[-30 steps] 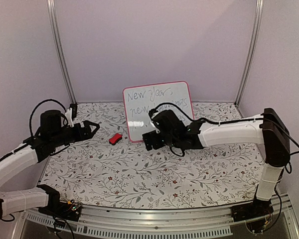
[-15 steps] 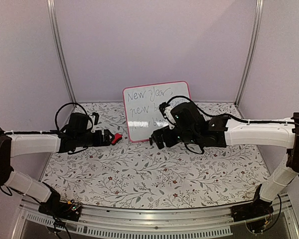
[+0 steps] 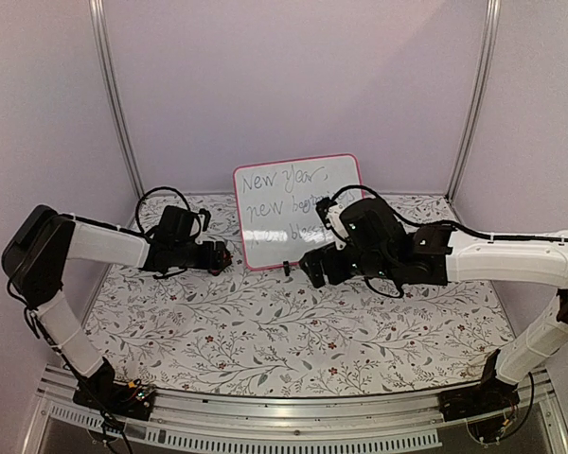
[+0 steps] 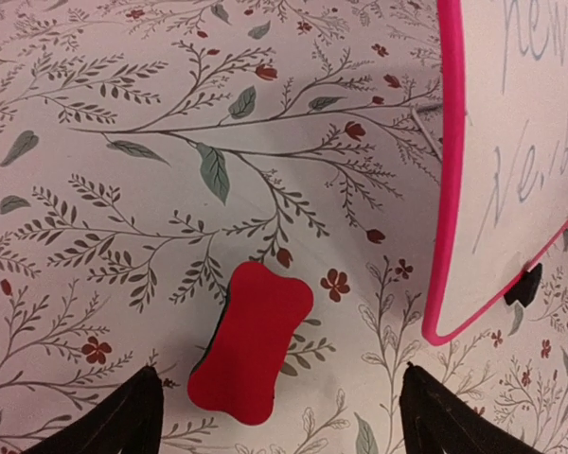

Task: Erase the whiteboard
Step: Move the whiteboard eraser to the center of the board.

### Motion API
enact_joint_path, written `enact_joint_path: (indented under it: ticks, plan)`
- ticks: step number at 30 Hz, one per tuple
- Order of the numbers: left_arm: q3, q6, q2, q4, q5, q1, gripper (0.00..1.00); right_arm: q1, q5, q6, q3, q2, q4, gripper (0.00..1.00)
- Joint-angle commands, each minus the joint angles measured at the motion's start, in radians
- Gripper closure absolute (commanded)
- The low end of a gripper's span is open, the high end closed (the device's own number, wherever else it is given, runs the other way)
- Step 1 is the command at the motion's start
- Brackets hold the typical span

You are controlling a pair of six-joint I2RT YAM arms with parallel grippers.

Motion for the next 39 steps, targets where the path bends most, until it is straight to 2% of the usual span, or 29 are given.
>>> enact_joint_path:
  ticks: [1,6,9,14,18,23,24,32,39]
  plan:
    - [0.061,0.050,0.082,-0.020,0.002,0.011,0.14,0.005,0.015,0.013,-0.013,-0.041,-0.012,0.01]
    - [0.072,0.052,0.123,0.000,-0.007,0.020,0.14,0.005,0.020,0.015,-0.012,-0.041,-0.016,0.01]
    - [0.085,0.056,0.153,0.003,0.003,0.029,0.19,0.005,0.019,0.015,-0.013,-0.041,-0.017,0.01]
    - [0.099,0.053,0.191,0.006,0.003,0.033,0.21,0.005,0.022,0.016,-0.011,-0.038,-0.020,0.01]
    - [0.095,0.049,0.200,0.012,0.030,0.034,0.31,0.005,0.025,0.017,-0.007,-0.040,-0.022,0.01]
    - [0.058,0.021,0.160,0.022,0.037,0.034,0.56,0.005,0.032,0.014,-0.003,-0.041,-0.023,0.01]
    - [0.044,0.015,0.147,0.026,0.032,0.033,0.58,0.005,0.032,0.014,-0.004,-0.041,-0.023,0.01]
    - [-0.089,-0.039,-0.014,0.041,0.037,-0.001,0.58,0.005,0.028,0.003,0.013,-0.029,-0.027,0.01]
    - [-0.188,-0.056,-0.180,-0.001,0.014,-0.157,0.57,0.005,0.028,-0.054,0.037,-0.048,-0.098,0.01]
